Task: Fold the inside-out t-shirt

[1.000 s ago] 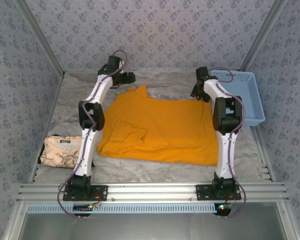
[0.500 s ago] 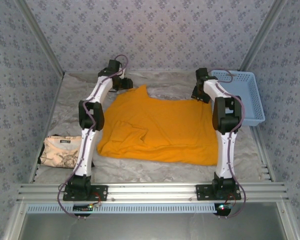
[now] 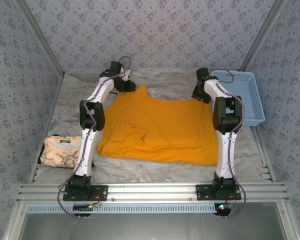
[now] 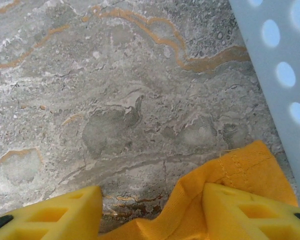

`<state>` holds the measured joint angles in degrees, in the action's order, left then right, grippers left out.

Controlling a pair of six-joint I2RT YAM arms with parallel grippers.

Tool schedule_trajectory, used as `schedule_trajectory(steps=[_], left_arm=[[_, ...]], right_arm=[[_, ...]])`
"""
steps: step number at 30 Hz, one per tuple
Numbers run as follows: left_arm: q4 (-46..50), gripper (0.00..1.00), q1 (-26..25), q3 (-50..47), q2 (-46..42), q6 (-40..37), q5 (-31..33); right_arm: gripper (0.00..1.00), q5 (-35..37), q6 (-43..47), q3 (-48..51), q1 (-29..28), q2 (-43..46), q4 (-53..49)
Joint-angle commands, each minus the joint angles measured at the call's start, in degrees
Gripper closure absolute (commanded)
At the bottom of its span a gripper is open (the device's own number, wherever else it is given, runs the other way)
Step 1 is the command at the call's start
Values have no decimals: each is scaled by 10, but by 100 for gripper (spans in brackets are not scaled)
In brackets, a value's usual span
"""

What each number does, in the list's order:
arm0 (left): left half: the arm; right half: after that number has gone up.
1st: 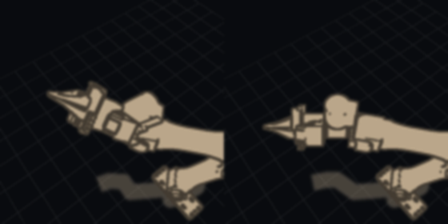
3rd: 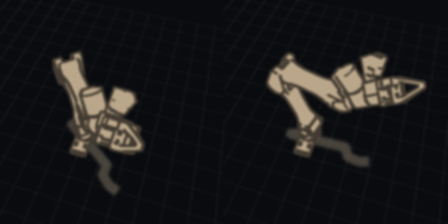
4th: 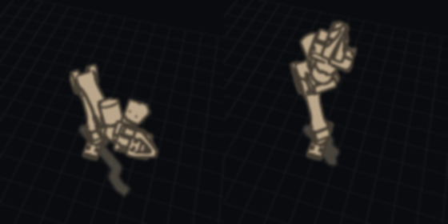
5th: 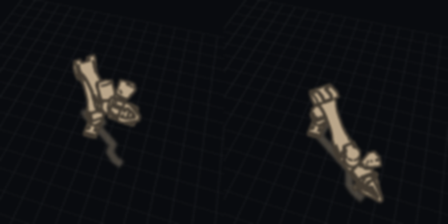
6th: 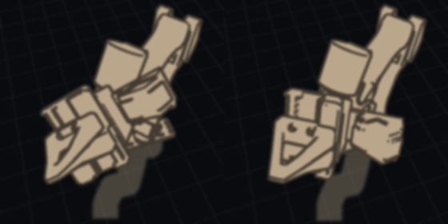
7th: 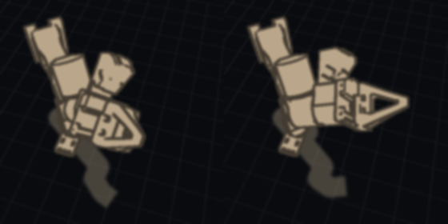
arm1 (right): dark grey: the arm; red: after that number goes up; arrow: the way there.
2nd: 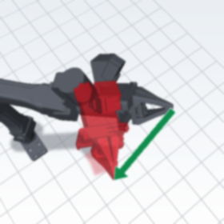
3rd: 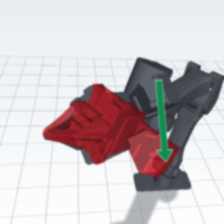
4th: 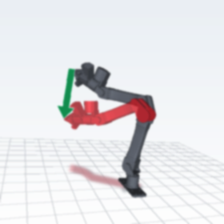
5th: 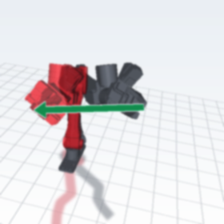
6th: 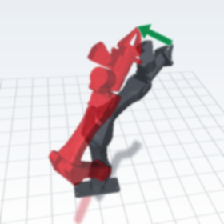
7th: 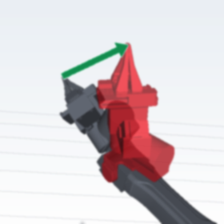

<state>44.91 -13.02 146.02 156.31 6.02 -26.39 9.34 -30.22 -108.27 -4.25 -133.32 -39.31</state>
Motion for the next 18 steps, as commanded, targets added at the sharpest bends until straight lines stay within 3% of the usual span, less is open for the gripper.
schedule_trajectory(steps=[1,3,13,18], left_arm=[[23,84,-10,-10,-4,-26,-46],[29,100,-9,-6,-1,-28,-48],[-13,100,3,-57,-79,-46,-25],[-51,100,12,-93,-126,-35,-43]], right_arm=[[37,-7,-21,-11,6,-13,-30],[33,-9,-34,-9,7,-3,-31],[33,0,-183,-15,5,19,-75],[35,56,-209,-32,-10,19,-110]])
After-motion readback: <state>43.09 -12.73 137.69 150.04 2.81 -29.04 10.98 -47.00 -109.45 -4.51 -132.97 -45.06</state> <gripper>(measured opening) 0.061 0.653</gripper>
